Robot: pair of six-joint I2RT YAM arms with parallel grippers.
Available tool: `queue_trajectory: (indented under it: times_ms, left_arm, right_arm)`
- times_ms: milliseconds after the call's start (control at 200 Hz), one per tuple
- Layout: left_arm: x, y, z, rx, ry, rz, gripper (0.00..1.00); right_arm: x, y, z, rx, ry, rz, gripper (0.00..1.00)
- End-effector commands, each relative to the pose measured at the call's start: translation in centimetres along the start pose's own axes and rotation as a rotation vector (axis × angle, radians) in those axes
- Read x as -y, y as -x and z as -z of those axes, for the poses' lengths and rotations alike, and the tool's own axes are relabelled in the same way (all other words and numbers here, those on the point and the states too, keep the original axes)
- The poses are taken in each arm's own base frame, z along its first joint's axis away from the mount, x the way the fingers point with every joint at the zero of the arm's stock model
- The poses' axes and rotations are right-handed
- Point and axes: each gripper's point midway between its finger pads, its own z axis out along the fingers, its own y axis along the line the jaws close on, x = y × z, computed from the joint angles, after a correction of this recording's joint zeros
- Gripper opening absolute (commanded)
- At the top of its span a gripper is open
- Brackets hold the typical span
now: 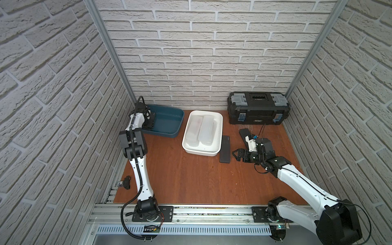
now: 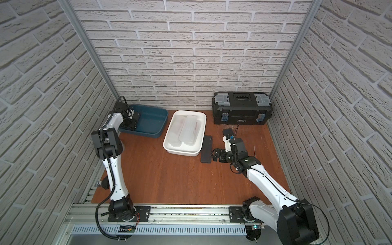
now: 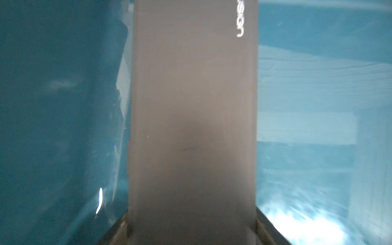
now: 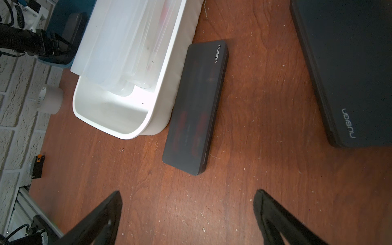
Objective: Place the pencil cases by color into the storage box
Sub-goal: Place the pencil case at the storage box.
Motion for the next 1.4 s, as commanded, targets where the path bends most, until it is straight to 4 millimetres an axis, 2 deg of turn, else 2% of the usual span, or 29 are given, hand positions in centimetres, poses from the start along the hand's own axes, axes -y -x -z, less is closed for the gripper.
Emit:
queue_trajectory:
  times_ms: [0, 135, 295, 370, 555, 665, 775, 925, 1100, 1210, 1395]
  left_arm:
    - [-2.0, 0.5, 0.6, 0.003, 0.064, -0.002, 0.73]
    - [-2.3, 0.6, 0.7, 0.006, 0.079, 0.006, 0.91]
    - [-2.0, 2.7, 2.6, 0.075, 0.098, 0.024, 0.98]
    - [-1.1, 4.3, 4.2, 0.119, 0.111, 0.001, 0.98]
    - [0.4, 8.5, 10.0, 0.256, 0.127, 0.026, 0.98]
    - [2.7, 9.4, 12.6, 0.298, 0.090, 0.067, 0.98]
    - [6.5, 9.6, 15.3, 0.323, 0.075, 0.045, 0.98]
    - [11.4, 8.6, 19.5, 0.353, 0.023, 0.059, 0.98]
    - [17.4, 6.0, 24.2, 0.448, -0.132, 0.113, 0.98]
    - [21.1, 3.2, 25.9, 0.415, -0.151, 0.092, 0.98]
    - [27.2, -2.1, 27.9, 0.374, -0.227, 0.052, 0.98]
  right_arm:
    - [-0.2, 0.4, -0.4, 0.023, 0.000, 0.017, 0.97]
    - [-0.4, 0.5, -0.6, 0.019, 0.002, 0.024, 0.97]
    - [-0.6, 0.4, -0.8, 0.017, 0.004, 0.027, 0.97]
    - [-0.8, 0.5, -0.8, 0.017, 0.008, 0.032, 0.97]
    - [-1.4, 1.2, -0.2, 0.035, 0.011, 0.050, 0.97]
    - [-2.0, 1.7, 0.2, 0.052, 0.020, 0.059, 0.97]
    - [-2.6, 2.5, 0.2, 0.073, 0.015, 0.076, 0.97]
    - [-3.3, 3.5, -0.2, 0.097, -0.032, 0.103, 0.97]
    - [-3.9, 4.2, -0.2, 0.127, -0.064, 0.102, 0.97]
    - [-3.9, 4.5, 0.2, 0.125, -0.084, 0.100, 0.97]
    - [-1.9, 4.8, 1.2, 0.086, -0.196, 0.103, 0.99]
